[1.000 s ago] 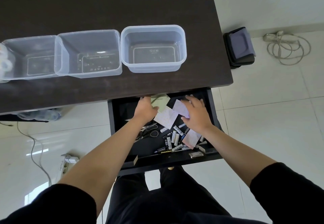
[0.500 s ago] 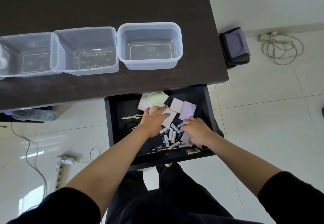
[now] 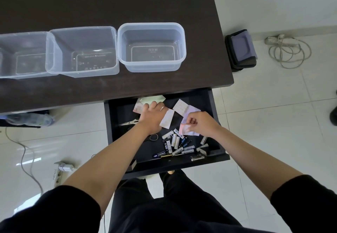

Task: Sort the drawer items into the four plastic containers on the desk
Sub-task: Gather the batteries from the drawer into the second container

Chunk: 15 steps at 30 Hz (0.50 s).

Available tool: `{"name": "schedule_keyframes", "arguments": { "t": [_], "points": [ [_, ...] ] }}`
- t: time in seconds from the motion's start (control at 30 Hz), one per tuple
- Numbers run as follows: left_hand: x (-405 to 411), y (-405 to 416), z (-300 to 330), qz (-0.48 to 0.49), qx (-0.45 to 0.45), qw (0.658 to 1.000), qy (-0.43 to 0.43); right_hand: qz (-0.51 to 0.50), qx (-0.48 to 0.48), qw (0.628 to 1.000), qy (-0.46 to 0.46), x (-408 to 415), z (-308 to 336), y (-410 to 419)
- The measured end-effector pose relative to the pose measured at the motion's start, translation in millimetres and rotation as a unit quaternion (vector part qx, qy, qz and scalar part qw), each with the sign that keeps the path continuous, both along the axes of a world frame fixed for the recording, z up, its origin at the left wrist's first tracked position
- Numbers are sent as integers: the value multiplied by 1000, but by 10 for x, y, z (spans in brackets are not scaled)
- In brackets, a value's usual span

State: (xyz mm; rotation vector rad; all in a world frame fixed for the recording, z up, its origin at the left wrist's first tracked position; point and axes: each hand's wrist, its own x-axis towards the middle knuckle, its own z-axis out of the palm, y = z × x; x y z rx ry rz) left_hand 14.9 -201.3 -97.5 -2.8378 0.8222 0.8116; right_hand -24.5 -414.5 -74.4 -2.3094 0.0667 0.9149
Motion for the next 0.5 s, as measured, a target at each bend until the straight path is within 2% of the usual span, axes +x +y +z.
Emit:
{"name": "schedule_keyframes", "arguments": {
  "t": [0.1, 0.23, 0.5],
  "points": [
    [-13, 63, -18, 49, -1, 999, -12, -71, 42, 996, -13, 155, -1, 52],
    [-23, 106, -2, 90, -14, 996, -24, -110, 54, 990, -72, 292, 11, 106],
    [-489, 34, -6, 154, -145, 977, 16, -134, 27, 982, -130, 89, -99, 52]
  ]
}}
